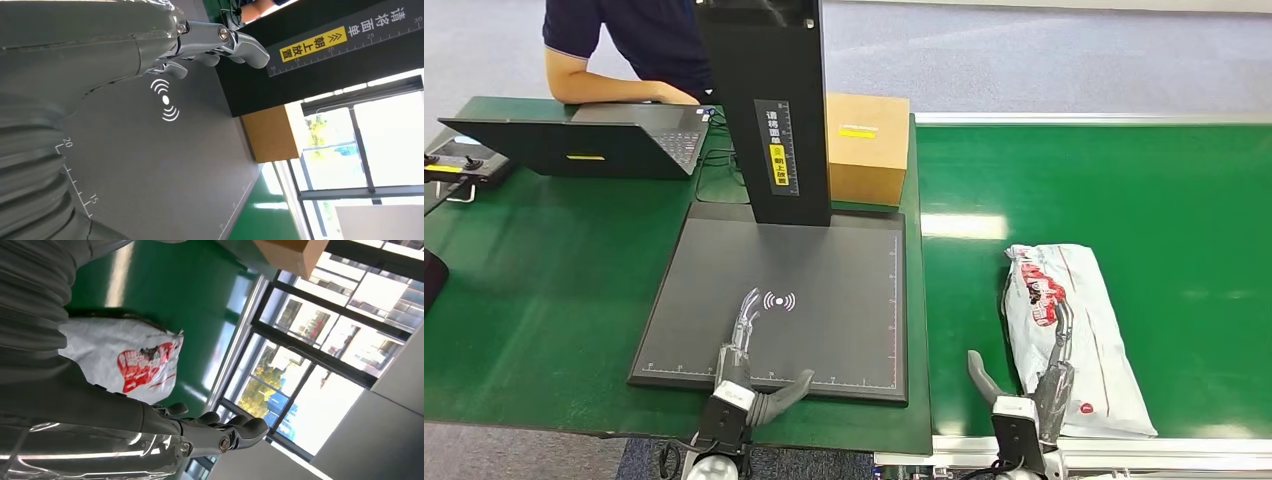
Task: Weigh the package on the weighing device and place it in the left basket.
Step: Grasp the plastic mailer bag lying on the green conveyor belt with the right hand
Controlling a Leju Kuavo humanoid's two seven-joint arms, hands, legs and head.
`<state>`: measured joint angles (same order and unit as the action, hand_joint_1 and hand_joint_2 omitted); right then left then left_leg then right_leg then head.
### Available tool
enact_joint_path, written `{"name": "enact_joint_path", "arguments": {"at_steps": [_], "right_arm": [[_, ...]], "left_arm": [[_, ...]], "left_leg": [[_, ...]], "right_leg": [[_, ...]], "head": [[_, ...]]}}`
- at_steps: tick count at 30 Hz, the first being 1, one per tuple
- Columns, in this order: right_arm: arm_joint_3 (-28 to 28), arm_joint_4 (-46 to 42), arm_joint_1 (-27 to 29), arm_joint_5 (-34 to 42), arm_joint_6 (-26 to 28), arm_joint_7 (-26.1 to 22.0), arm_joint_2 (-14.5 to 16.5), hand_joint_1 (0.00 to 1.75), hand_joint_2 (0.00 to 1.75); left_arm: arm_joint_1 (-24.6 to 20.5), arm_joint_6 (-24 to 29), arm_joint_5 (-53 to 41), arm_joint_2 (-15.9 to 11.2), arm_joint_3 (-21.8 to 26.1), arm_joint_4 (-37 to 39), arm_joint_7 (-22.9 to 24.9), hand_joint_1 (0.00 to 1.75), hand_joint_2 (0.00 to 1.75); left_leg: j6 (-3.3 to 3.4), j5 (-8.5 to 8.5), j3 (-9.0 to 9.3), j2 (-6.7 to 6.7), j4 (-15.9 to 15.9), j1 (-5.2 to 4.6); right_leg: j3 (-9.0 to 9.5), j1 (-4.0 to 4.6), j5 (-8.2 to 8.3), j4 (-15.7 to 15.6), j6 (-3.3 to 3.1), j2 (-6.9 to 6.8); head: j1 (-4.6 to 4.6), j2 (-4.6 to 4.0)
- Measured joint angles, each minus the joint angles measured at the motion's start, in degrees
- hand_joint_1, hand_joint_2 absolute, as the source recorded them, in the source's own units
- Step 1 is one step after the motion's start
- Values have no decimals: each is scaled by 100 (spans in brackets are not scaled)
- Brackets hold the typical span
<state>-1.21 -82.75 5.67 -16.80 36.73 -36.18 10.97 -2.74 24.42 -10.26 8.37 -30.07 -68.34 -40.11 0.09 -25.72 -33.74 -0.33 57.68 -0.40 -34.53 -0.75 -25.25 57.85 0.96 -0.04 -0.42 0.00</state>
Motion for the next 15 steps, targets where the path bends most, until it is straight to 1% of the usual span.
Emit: {"name": "enact_joint_path", "arguments": {"at_steps": [6, 15], "right_arm": [[-380, 195, -101, -238, 0, 134, -57, 0, 175], [-936, 668, -435, -476, -14, 564, -207, 0, 175]], "left_arm": [[70, -28, -74, 13, 83, -42, 0, 0, 175], [114, -144, -125, 30, 162, -59, 0, 0, 175]], "left_leg": [[0, 0, 1, 0, 0, 0], [0, 0, 1, 0, 1, 0]], "right_leg": [[1, 0, 0, 0, 0, 0], [1, -1, 1, 0, 1, 0]], "head": [[-1, 0], [0, 0]]}}
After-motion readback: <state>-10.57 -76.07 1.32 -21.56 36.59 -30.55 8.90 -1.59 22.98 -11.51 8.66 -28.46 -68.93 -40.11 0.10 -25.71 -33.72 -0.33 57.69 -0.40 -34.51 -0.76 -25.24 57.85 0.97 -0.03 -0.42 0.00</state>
